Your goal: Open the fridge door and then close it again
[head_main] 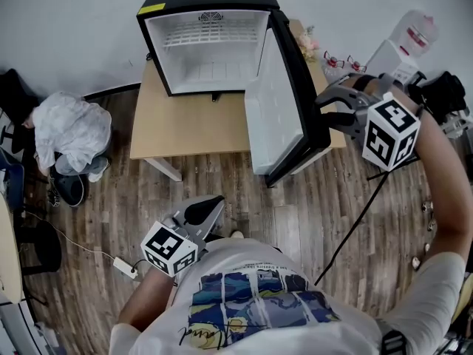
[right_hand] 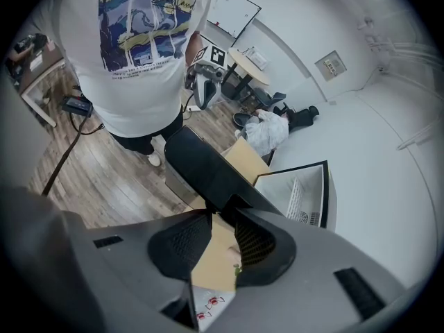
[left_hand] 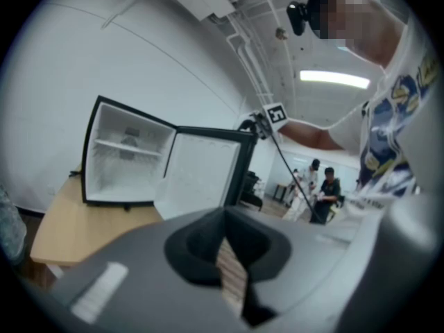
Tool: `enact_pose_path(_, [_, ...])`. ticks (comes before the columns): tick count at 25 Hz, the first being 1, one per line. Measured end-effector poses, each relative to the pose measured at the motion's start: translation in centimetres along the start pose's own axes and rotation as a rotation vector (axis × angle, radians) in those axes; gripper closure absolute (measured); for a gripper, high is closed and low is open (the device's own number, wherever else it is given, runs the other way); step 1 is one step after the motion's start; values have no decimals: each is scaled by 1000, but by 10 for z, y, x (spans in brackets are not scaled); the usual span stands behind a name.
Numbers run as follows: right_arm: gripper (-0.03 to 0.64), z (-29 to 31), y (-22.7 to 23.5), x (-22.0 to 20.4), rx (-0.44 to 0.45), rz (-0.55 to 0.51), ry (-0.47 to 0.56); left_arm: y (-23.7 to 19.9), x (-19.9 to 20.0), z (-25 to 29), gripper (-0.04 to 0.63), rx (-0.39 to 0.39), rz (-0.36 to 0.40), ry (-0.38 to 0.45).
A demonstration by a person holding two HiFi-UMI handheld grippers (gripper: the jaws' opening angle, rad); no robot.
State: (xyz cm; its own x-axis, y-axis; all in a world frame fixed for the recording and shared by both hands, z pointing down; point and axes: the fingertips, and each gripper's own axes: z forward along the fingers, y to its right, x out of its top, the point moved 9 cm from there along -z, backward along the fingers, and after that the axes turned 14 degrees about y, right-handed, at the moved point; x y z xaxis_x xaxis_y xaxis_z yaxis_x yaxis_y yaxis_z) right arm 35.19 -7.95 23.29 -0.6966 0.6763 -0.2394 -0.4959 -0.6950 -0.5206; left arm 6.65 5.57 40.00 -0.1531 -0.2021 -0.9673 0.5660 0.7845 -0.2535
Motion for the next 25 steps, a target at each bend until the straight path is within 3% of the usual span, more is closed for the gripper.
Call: enact_pose_path(25, [541,44,57,59,34,11,71,-60,19,-20,586,-21,4,25])
